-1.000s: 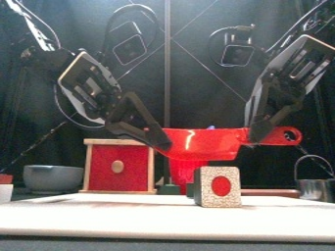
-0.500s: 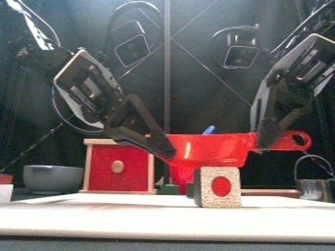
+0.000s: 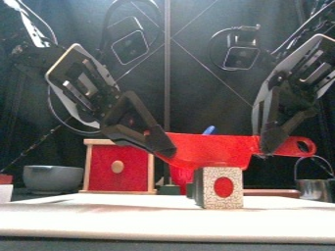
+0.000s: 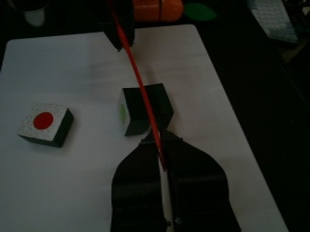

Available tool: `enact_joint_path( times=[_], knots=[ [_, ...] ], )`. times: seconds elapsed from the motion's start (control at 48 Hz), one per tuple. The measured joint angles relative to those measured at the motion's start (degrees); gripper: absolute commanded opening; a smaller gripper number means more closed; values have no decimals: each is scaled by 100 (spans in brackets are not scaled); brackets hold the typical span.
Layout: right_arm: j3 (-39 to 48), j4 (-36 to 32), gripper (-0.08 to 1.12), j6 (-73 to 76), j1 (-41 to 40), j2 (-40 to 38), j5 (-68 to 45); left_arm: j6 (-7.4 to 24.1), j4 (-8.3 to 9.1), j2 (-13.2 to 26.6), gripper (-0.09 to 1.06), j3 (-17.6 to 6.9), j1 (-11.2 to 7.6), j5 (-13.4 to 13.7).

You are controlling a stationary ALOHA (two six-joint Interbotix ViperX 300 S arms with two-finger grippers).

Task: Cut the sushi into 4 pieces with the knife
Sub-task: Cut the sushi into 4 pieces

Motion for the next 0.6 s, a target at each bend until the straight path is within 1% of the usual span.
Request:
enact_joint_path(
  times=[0.104,0.188,0.25,0.479,0.604],
  knots=[
    [0,44,5,26,-9,185,-62,9,-44,97,13,0,35,9],
    [-9,70,5,-18,0,193,-70,9,-70,88,13,0,26,9],
    [-9,114,5,9,-9,255,-105,0,-97,158,13,0,26,18],
    [-35,132,5,0,9,536,-193,9,-185,422,13,-79,35,158],
    [-35,114,5,0,0,554,-202,9,-176,448,13,-88,123,158]
  ],
)
